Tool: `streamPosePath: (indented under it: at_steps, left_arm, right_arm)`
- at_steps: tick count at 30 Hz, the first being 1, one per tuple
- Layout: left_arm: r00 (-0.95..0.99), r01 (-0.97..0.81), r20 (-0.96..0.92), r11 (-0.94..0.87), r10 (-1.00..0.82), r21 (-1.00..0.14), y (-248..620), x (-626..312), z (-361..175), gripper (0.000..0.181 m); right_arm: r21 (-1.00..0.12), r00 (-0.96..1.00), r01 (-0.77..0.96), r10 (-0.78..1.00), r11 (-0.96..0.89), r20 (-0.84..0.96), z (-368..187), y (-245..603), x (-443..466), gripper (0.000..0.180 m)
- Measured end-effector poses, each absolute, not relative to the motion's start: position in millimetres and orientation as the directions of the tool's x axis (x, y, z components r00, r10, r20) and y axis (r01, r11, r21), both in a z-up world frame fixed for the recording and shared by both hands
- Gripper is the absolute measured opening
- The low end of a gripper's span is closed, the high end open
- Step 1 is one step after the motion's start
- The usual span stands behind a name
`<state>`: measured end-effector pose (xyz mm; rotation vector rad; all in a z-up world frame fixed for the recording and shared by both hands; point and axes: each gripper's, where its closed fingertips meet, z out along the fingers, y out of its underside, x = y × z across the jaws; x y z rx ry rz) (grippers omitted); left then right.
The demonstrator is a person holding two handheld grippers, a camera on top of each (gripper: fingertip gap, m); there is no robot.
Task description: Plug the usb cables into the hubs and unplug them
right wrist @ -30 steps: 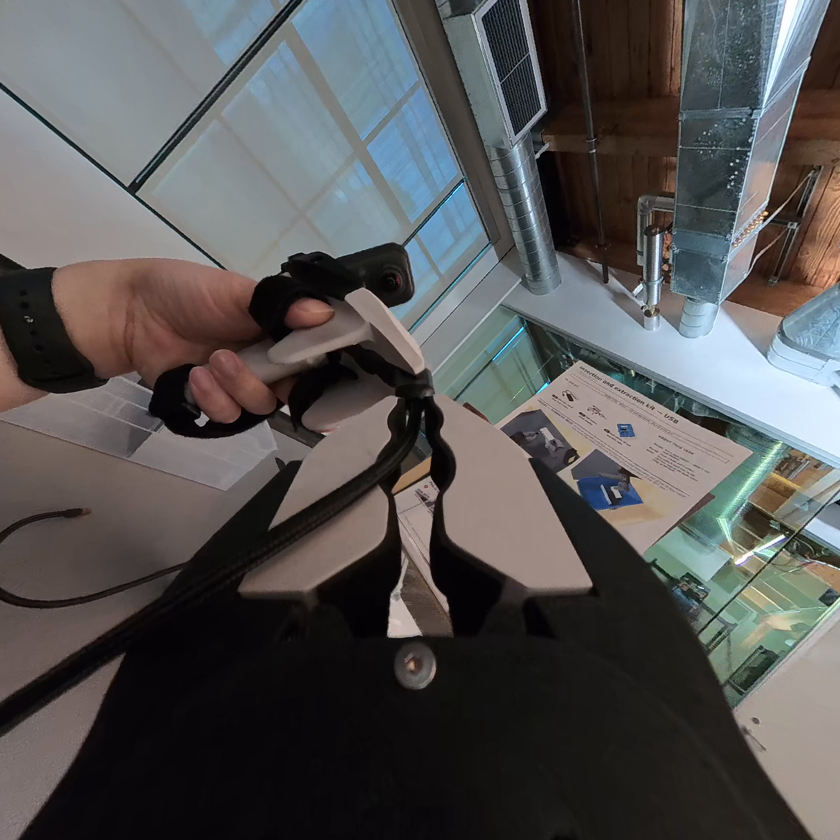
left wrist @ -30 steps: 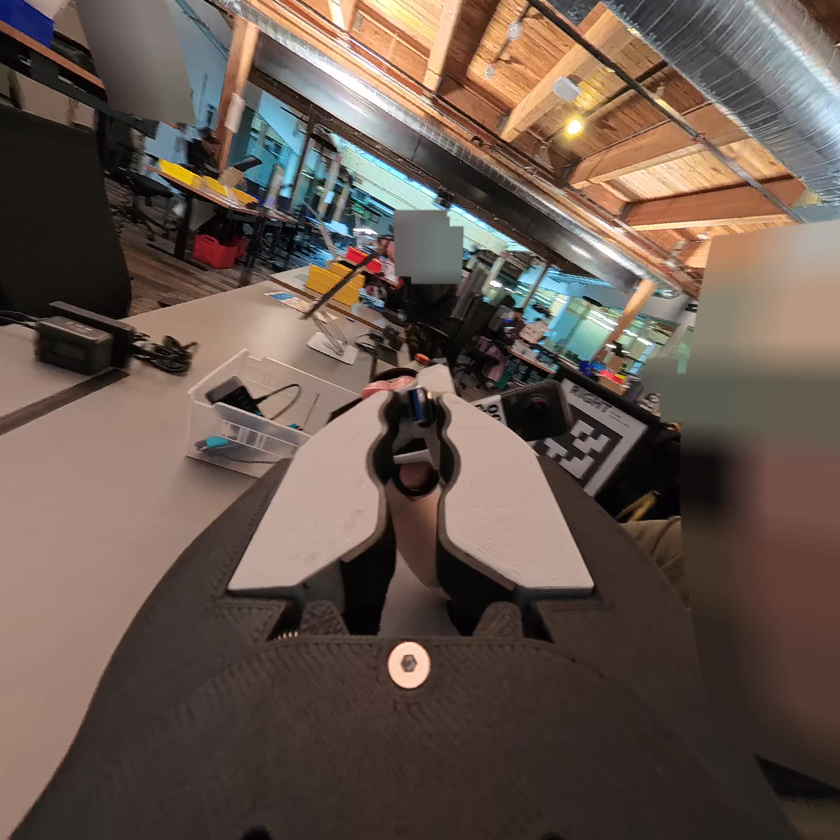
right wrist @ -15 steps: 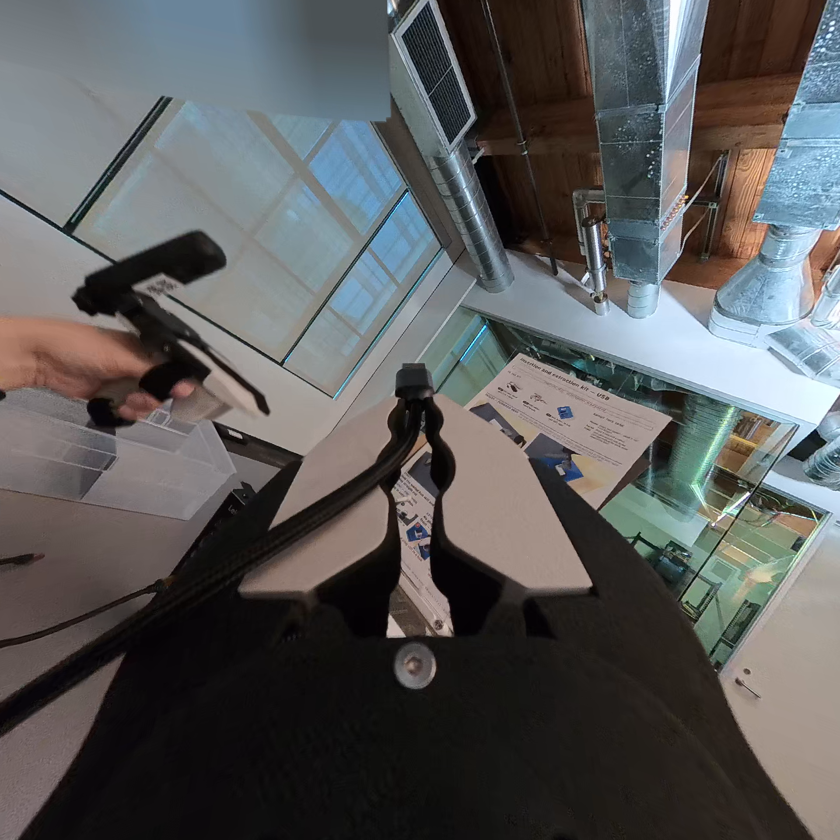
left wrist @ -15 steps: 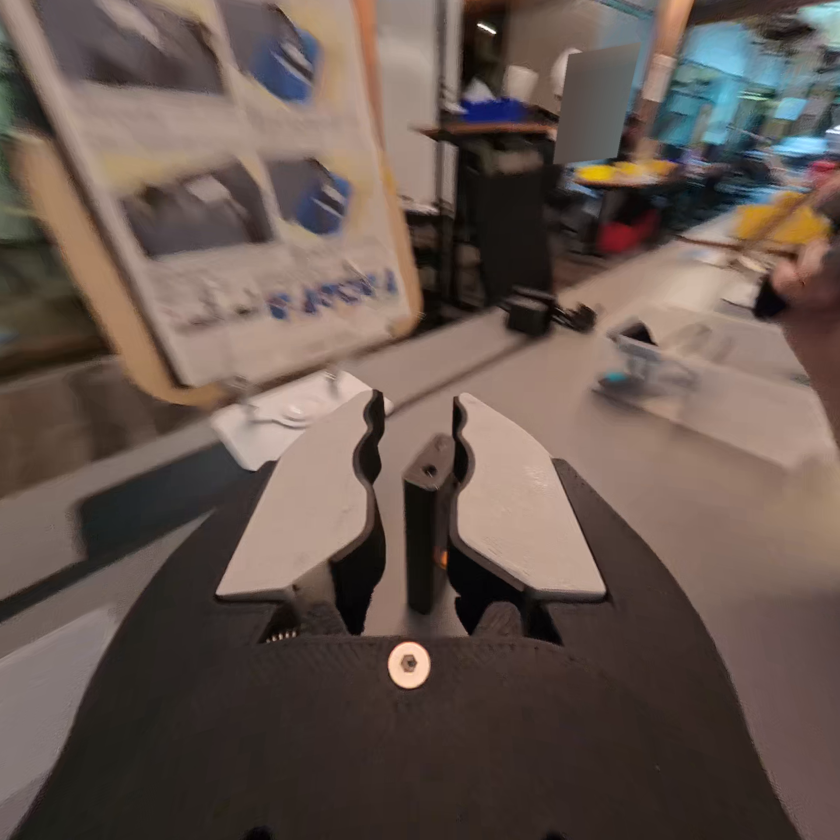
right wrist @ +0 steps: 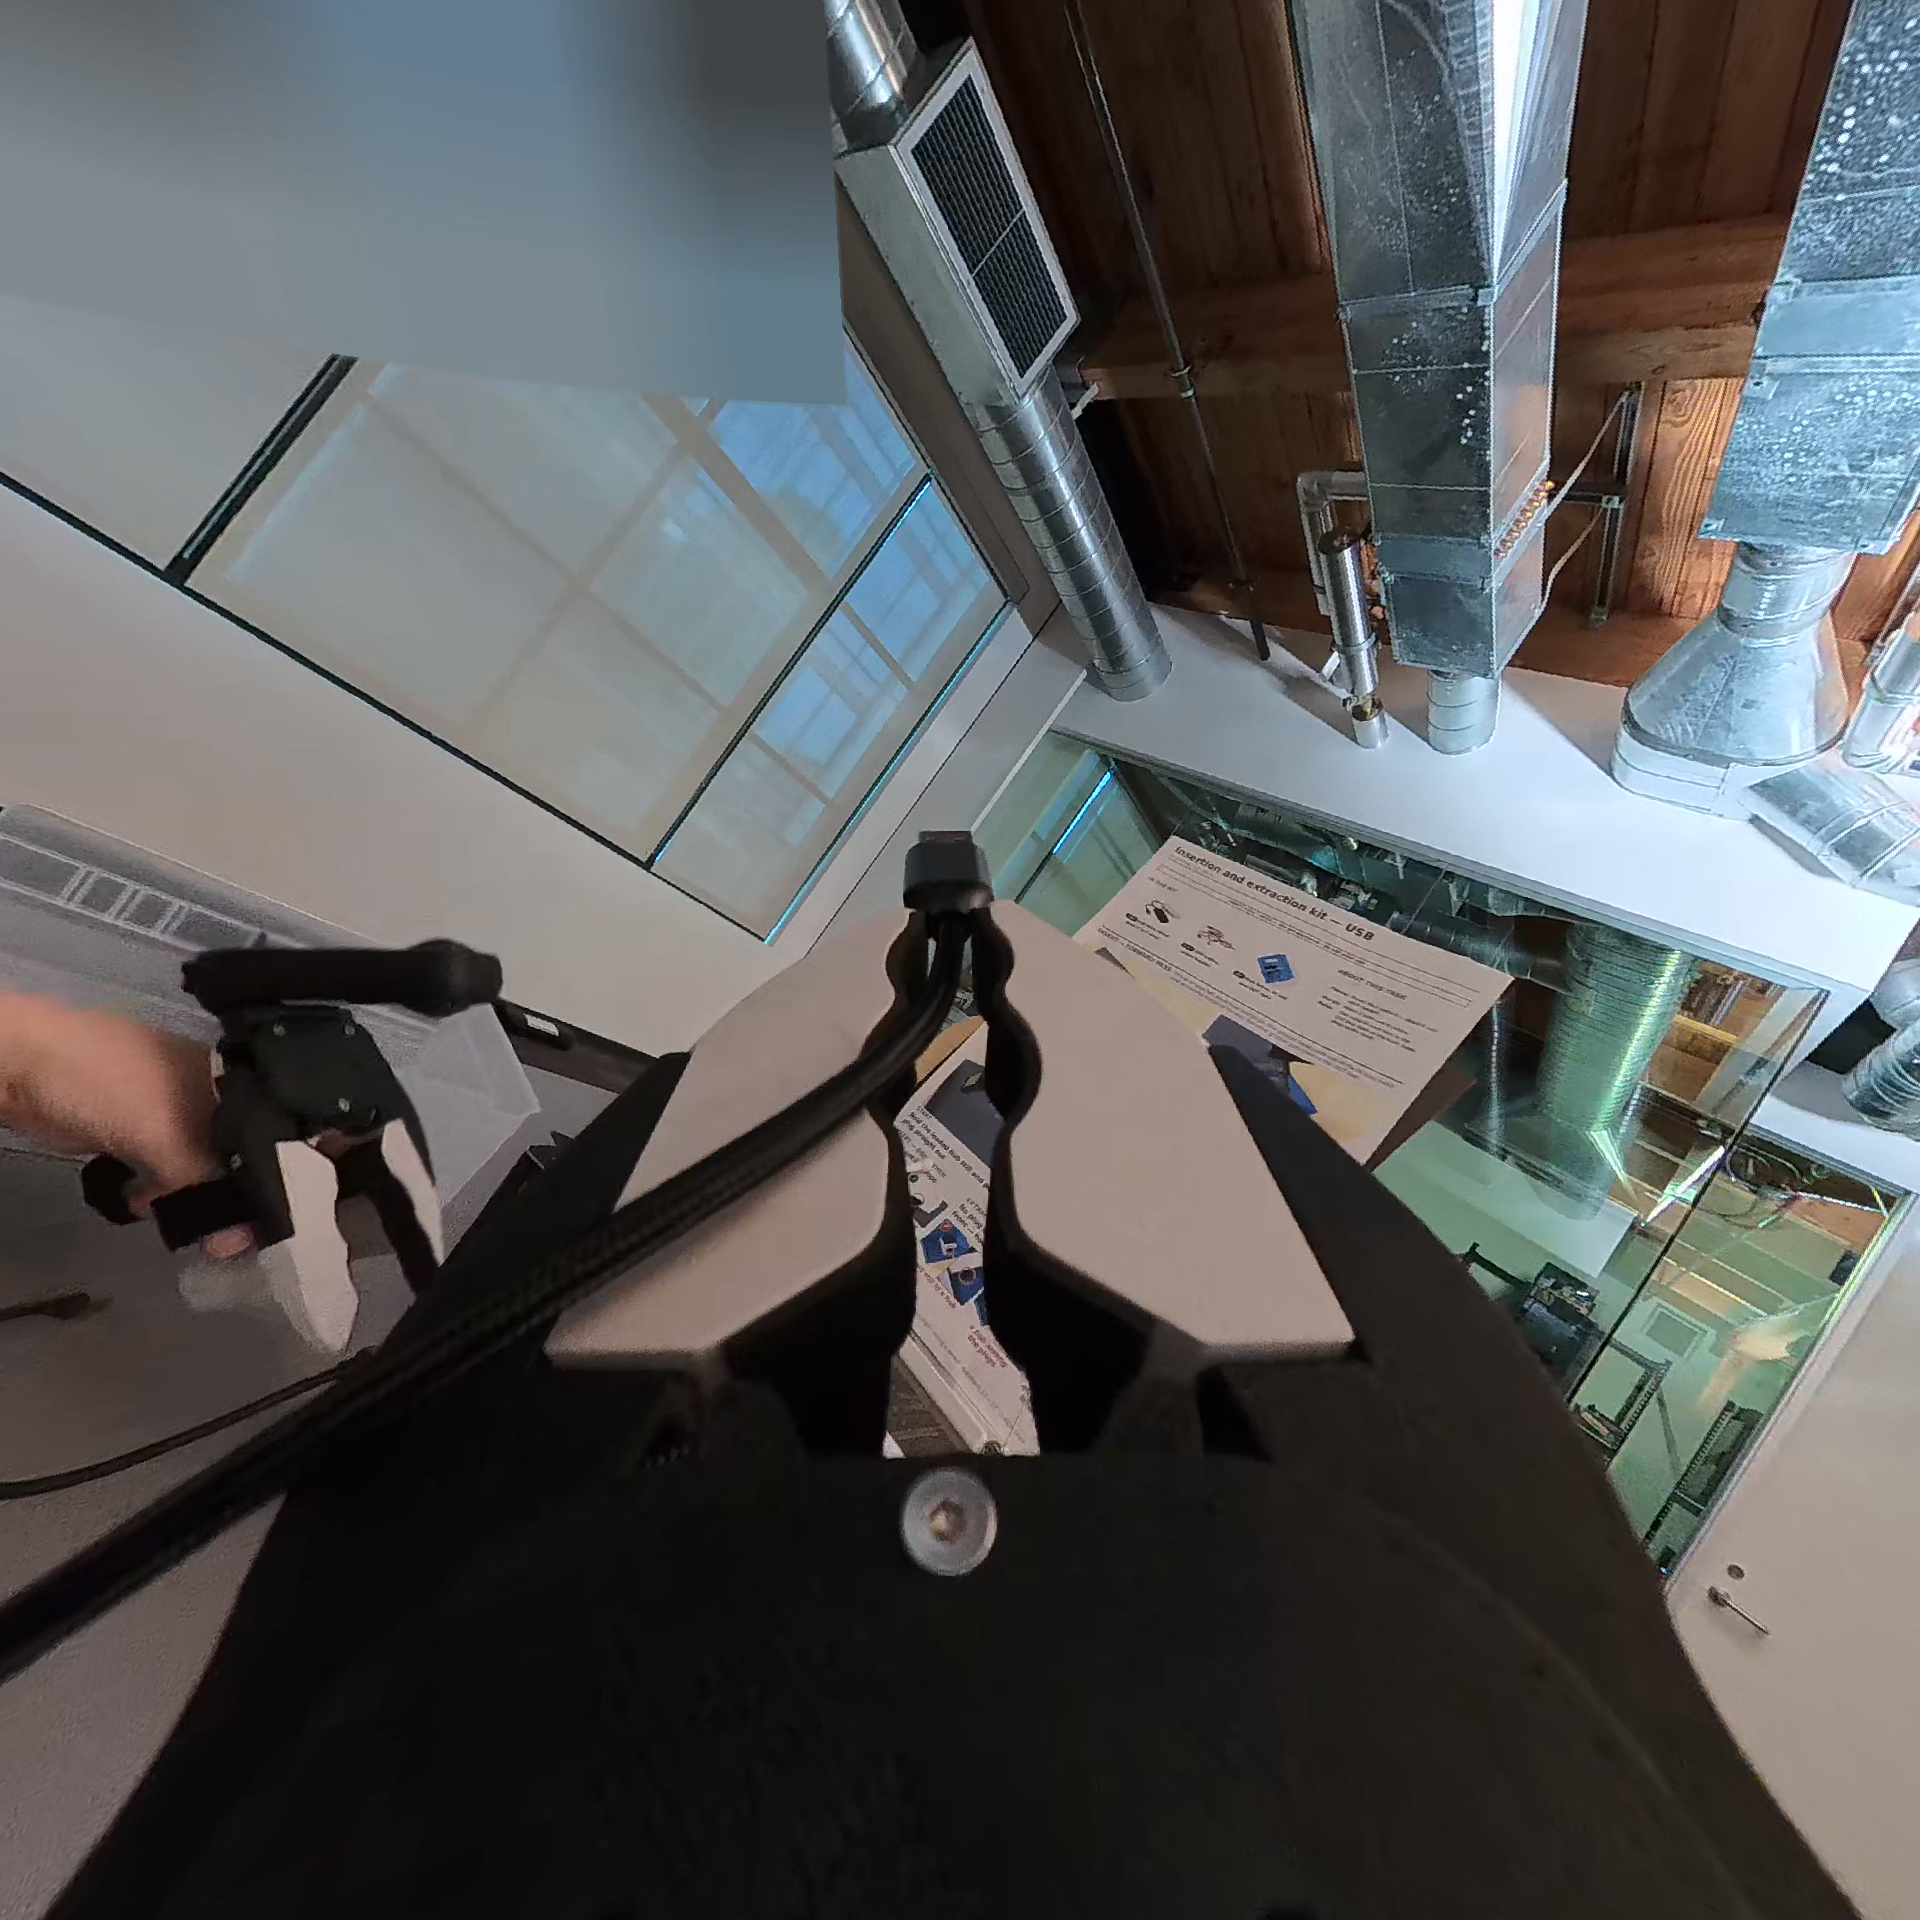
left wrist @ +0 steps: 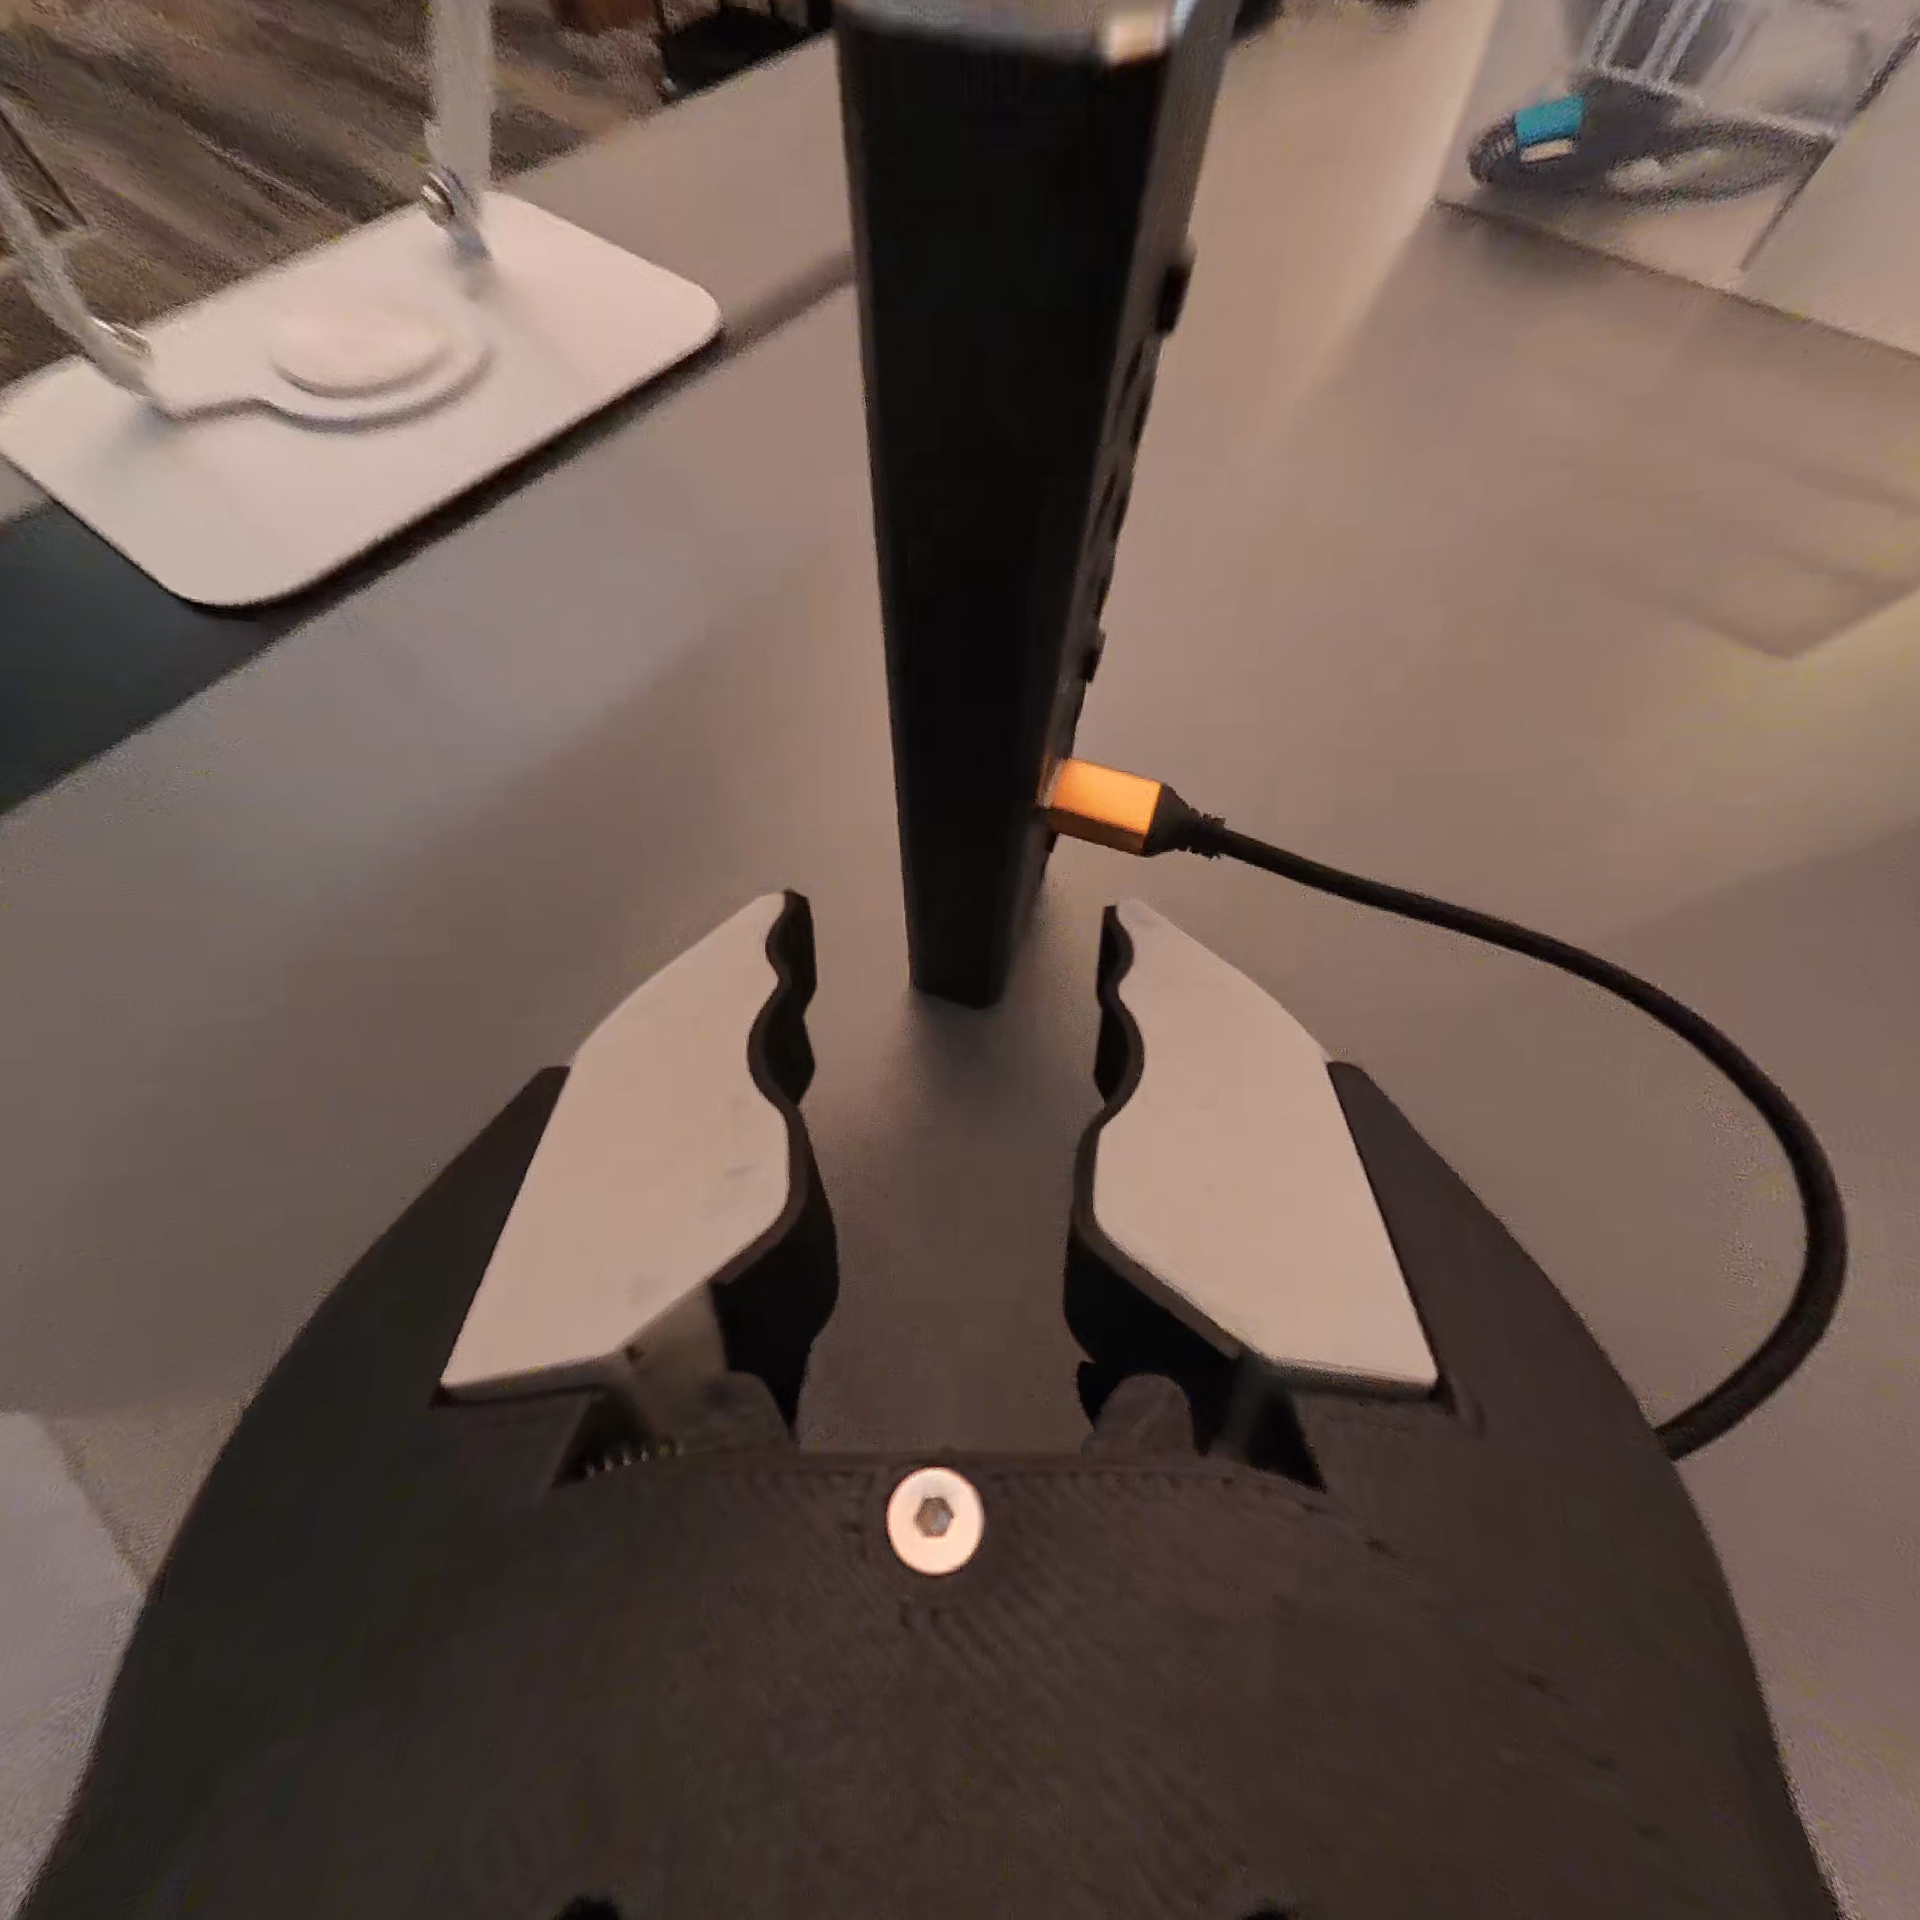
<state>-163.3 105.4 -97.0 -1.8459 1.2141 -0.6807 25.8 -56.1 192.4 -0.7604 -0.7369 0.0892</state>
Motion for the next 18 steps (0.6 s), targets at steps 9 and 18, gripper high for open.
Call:
streamPosePath:
  at_steps: [9, 18]
  left_arm:
    - [0.319, -0.538, 0.036, -0.212, -0.947, -0.816, 119, -139, -130, 0.059]
    - [0.236, -0.564, 0.023, -0.156, -0.971, -0.811, 119, -120, -132, 0.029]
  right_arm:
    - [-0.659, 0.736, 0.193, 0.337, 0.727, 0.588, 189, -52, 24, 0.008]
    - [-0.668, 0.722, 0.216, 0.344, 0.712, 0.6, 183, -46, 22, 0.008]
